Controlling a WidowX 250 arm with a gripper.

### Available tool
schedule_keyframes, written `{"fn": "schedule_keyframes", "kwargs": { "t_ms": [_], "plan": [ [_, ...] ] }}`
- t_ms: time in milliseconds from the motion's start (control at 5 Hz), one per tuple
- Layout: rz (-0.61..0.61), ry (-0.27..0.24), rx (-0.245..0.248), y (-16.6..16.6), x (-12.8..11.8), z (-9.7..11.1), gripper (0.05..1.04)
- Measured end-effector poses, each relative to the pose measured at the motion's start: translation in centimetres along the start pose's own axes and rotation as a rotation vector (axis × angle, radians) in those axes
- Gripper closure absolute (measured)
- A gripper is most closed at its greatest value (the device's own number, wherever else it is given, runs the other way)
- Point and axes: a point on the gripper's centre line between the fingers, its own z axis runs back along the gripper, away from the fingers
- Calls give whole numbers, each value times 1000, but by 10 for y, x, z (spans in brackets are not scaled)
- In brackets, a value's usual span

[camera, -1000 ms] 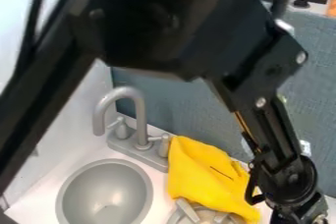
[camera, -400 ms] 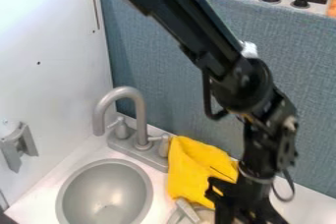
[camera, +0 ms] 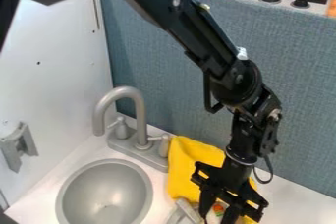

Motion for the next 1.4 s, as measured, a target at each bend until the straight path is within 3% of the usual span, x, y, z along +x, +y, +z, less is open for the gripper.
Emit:
{"fn": "schedule_keyframes", "kwargs": {
  "t_ms": [400, 800, 1200, 1400],
  "plan": [
    [-6, 58, 47, 7, 3, -20, 598],
    [3, 110, 58, 20, 8, -40, 598],
    [-93, 79, -49, 9, 11, -46, 598],
    [-102, 68, -73, 5, 9, -45, 528]
  ]
}}
